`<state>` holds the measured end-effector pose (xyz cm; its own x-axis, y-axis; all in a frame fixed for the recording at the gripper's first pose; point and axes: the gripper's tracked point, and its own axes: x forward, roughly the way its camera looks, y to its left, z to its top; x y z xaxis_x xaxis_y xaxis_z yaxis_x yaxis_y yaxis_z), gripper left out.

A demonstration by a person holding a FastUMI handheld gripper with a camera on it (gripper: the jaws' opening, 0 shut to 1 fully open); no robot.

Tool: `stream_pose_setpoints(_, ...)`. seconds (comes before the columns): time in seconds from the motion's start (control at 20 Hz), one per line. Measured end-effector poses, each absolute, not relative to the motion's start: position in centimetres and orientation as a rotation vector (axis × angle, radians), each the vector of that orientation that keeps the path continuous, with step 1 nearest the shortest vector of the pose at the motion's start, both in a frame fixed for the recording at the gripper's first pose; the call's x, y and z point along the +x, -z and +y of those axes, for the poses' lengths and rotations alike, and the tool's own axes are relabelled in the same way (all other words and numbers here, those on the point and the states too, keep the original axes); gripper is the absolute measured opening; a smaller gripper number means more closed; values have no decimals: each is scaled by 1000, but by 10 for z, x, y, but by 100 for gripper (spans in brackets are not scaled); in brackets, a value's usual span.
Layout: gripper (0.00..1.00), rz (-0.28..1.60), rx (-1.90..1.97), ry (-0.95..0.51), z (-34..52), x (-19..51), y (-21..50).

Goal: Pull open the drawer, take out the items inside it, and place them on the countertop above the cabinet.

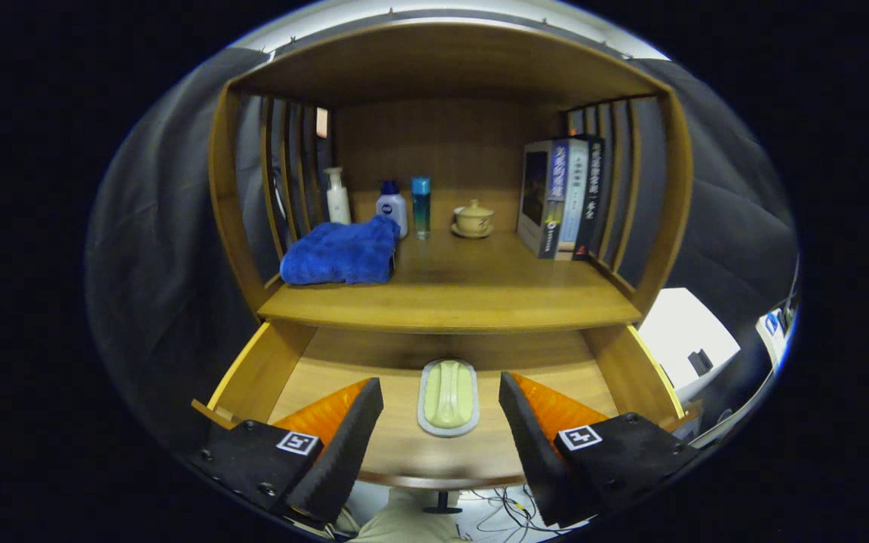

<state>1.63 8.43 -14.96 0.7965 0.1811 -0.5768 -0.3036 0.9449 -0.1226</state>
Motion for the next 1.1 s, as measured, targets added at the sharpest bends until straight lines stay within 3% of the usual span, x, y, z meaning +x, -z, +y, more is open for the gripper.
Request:
stream_pose_setpoints(0.45, 100, 986, -246, -185, 80, 75, 218)
stream_pose_setpoints(0.7, 96, 1062, -264, -164, 77, 93, 238)
stream_pose_setpoints(0.95, 83, 1131, -260, -145, 71, 97, 256)
stream_pose_setpoints(1.1, 60, 1162, -248, -160, 74, 95, 263)
